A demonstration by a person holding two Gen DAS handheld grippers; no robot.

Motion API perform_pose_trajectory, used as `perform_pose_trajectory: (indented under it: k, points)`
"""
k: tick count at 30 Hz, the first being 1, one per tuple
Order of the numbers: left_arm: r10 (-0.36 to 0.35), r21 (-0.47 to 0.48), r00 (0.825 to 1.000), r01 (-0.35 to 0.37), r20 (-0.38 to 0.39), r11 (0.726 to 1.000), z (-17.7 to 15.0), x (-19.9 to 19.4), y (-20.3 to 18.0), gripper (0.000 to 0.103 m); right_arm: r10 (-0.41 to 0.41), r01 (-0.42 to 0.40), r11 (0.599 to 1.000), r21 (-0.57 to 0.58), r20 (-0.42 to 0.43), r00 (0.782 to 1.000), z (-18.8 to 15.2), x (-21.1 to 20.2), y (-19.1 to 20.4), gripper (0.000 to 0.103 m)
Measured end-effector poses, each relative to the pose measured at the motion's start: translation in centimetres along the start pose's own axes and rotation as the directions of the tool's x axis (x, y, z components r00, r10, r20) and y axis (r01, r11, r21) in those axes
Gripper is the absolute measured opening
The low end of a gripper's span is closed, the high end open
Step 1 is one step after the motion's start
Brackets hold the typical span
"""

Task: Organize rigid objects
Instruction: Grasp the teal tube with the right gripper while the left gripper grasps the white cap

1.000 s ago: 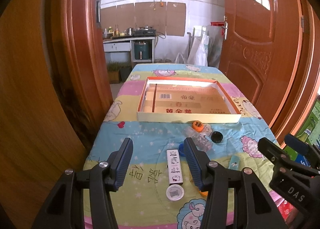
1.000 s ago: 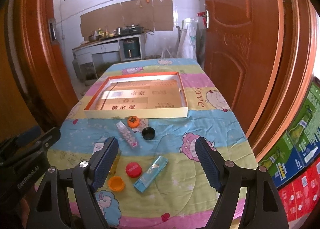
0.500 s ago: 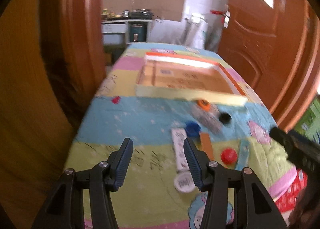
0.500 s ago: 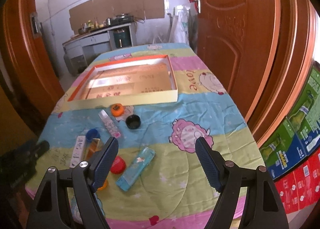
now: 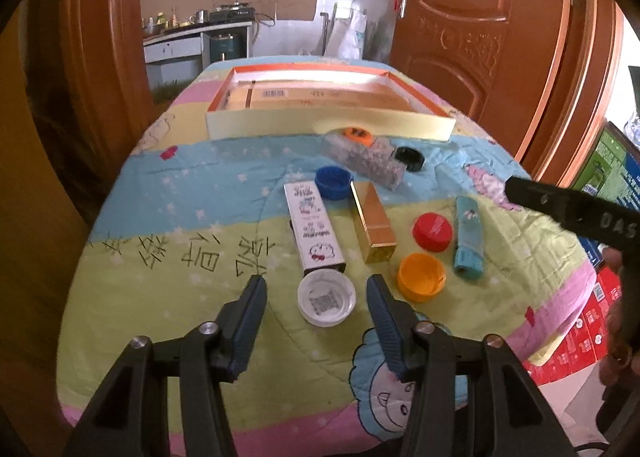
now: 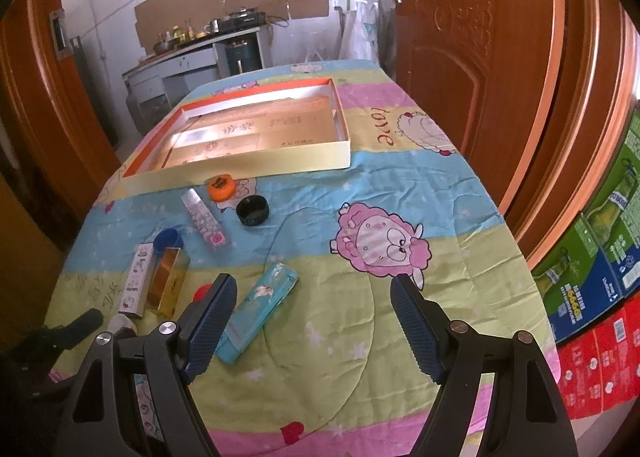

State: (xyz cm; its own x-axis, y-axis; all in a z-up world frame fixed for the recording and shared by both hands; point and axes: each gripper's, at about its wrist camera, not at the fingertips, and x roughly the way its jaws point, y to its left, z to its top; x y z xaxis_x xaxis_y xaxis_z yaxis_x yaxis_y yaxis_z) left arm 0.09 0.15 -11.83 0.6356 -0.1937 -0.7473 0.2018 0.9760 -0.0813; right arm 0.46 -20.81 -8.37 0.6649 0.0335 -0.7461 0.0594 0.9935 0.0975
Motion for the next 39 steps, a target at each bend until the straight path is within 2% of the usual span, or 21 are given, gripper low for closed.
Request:
perform_pose_trajectory:
  k: [2, 3, 8, 15, 21, 24, 25, 30, 39]
  points:
    - [0.019, 0.01, 1.0, -0.019, 0.008, 1.0, -0.3, 0.2, 0.0, 0.037, 0.002, -0.002, 1.0, 0.001, -0.005, 1.0, 0.0, 0.0, 0.0, 0.08]
    - [0.033, 0.019, 0.999, -0.033, 0.012, 0.999, -0.3, 0.2, 0.0, 0.031, 0.003, -0.003, 1.0, 0.002, -0.008, 1.0, -0.1, 0.1, -0.1, 0.08]
    - [0.044, 0.024, 0.999, -0.044, 0.027, 0.999, -0.4, 0.0, 0.1, 0.031, 0.034, -0.034, 0.999, 0.008, -0.052, 0.998, -0.9, 1.2, 0.2, 0.08]
    - [0.056, 0.025, 0.996, -0.058, 0.067, 0.998, 0.0, -1.2, 0.0, 0.031, -0.02, 0.02, 1.0, 0.01, -0.061, 0.998, -1.0, 3.1, 1.0, 0.056]
    - [0.05, 0.029, 0.996, -0.053, 0.075, 0.998, 0.2, -1.6, 0.0, 0.031, 0.011, -0.009, 1.0, 0.019, -0.091, 0.996, -0.8, 4.7, 2.6, 0.054]
    - [0.047, 0.023, 0.996, -0.049, 0.078, 0.999, 0.1, -1.7, 0.1, 0.031, -0.031, 0.028, 0.999, -0.044, -0.077, 0.997, -1.3, 5.0, 4.2, 0.053]
    - [0.047, 0.022, 0.996, -0.049, 0.078, 0.999, 0.1, -1.7, 0.2, 0.031, -0.048, 0.043, 0.997, -0.067, -0.068, 0.997, -1.4, 4.9, 4.6, 0.042]
    - [0.048, 0.001, 0.995, -0.049, 0.082, 0.999, 0.1, -2.1, 0.8, 0.031, -0.042, 0.037, 0.995, -0.098, -0.054, 0.998, -2.0, 4.3, 4.4, 0.023]
    - [0.037, -0.011, 0.994, -0.036, 0.104, 0.999, 1.4, -2.9, 1.0, 0.031, 0.062, -0.063, 0.998, -0.028, -0.028, 0.998, -1.2, 2.4, 2.6, 0.022]
